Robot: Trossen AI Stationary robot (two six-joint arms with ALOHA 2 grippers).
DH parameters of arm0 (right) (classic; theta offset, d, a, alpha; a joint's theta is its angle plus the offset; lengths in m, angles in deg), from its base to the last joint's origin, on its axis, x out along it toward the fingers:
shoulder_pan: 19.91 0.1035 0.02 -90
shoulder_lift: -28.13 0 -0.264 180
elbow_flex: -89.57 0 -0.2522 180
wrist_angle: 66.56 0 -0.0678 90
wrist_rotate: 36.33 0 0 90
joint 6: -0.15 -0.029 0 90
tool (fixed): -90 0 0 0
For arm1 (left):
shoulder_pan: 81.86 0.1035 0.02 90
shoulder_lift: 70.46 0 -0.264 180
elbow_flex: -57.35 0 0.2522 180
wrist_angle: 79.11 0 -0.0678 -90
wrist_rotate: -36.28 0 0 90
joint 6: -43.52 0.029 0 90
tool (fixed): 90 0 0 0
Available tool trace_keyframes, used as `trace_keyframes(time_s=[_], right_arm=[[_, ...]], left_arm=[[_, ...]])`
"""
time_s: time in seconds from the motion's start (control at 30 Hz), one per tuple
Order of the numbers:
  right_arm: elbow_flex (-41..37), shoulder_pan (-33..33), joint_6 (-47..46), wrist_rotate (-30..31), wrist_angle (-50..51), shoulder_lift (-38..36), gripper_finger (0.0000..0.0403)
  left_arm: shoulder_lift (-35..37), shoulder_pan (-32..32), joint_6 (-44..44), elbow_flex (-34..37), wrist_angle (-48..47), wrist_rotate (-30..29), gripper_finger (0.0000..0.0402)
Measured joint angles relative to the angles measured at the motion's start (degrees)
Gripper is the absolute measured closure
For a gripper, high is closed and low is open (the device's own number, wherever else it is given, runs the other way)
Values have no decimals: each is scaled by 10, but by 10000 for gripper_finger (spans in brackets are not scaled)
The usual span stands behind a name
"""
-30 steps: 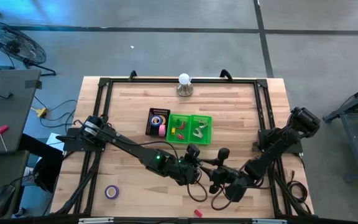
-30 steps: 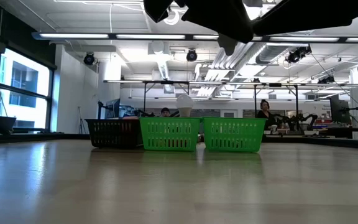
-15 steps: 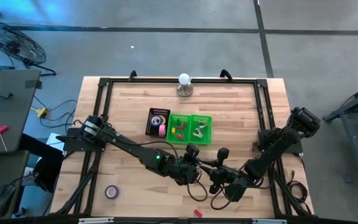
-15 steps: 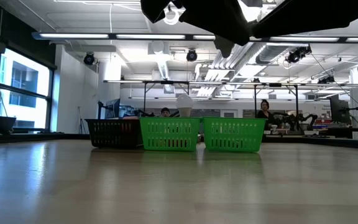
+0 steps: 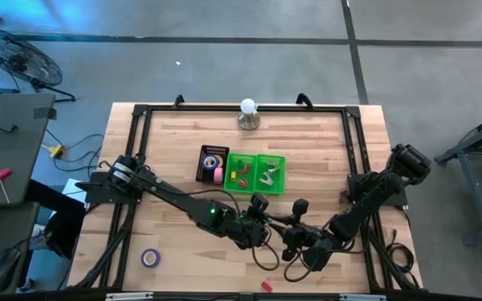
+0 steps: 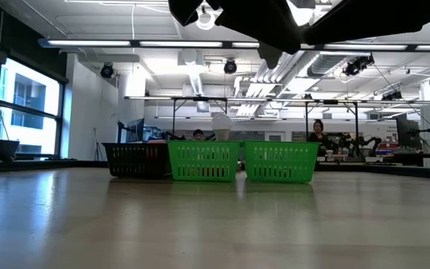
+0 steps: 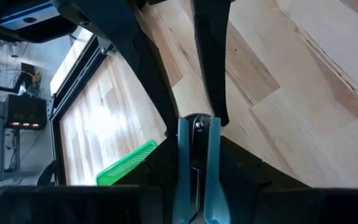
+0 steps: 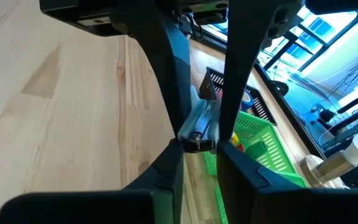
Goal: Pick and place Stapler, Stapler remover, tape
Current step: Put the blue staple remover into the right green bin
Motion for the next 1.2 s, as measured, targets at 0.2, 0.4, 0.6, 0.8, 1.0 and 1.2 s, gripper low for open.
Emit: trace_keyframes(time_s=[0.2,0.4,0.6,0.8,1.0,1.2], right_arm=[[0,0,0,-3,-7,0,307],[0,0,0,-6,-14,0,298],[0,9,19,-5,-30,0,302],[0,14,31,-7,-40,0,301],[0,13,34,-39,-42,0,299],[0,13,35,-44,-44,0,296]], left_arm=[[0,0,-2,0,0,1,316],[0,0,-4,0,0,3,316],[1,-1,-8,-1,0,5,316],[1,-1,-8,-1,2,11,316],[1,-1,-10,-1,-1,18,316],[1,-1,-10,-1,-1,27,316]])
